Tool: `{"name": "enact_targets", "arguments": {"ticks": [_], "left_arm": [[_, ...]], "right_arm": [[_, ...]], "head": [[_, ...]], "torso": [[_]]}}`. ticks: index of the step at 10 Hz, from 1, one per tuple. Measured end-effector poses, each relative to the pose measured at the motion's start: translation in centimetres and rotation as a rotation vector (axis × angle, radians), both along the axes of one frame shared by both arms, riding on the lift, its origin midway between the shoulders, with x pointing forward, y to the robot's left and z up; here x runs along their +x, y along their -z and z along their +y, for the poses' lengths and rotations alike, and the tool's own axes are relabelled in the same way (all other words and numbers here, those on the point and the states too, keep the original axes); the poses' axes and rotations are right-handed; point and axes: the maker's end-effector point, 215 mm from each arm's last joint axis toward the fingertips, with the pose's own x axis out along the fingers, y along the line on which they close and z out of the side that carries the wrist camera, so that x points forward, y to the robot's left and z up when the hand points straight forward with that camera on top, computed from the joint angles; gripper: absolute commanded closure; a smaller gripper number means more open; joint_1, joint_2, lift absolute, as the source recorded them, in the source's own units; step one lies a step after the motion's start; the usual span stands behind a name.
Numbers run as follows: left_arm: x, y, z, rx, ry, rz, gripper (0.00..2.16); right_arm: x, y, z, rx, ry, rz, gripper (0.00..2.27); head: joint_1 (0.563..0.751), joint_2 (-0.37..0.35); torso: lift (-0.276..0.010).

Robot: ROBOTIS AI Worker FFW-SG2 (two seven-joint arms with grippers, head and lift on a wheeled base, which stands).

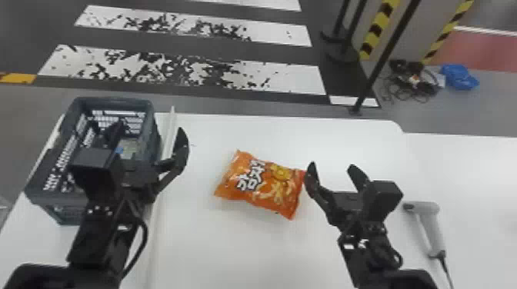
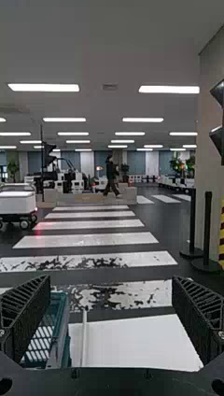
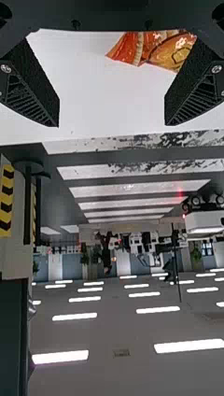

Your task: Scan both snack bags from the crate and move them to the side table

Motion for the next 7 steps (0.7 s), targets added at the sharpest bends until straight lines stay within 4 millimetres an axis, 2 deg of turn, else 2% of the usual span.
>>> {"name": "enact_targets", "arguments": {"ticks": [2,5,7], "left_arm": [[-1.1,-0.9,2.4,-0.001,0.007,-0.061,0.03],[-3.6,-0.3,4.7,0.001,-0.001,-0.089,0.03],[-4.6,0.6,5.4,-0.01,-0.008,-0.081,0.03]], "right_arm": [[0.9,3.3,0.3,0.025,-0.021,0.162,0.09],[2.1,5.9,0.7,0.117,-0.062,0.341,0.09],[2.9,6.6,0.4,0.194,-0.082,0.466,0.09]], "head": [[0.695,-0.071],[0.695,-0.04],[0.695,-0.034]], "torso": [[-0.029],[-0.029],[-0.029]]}}
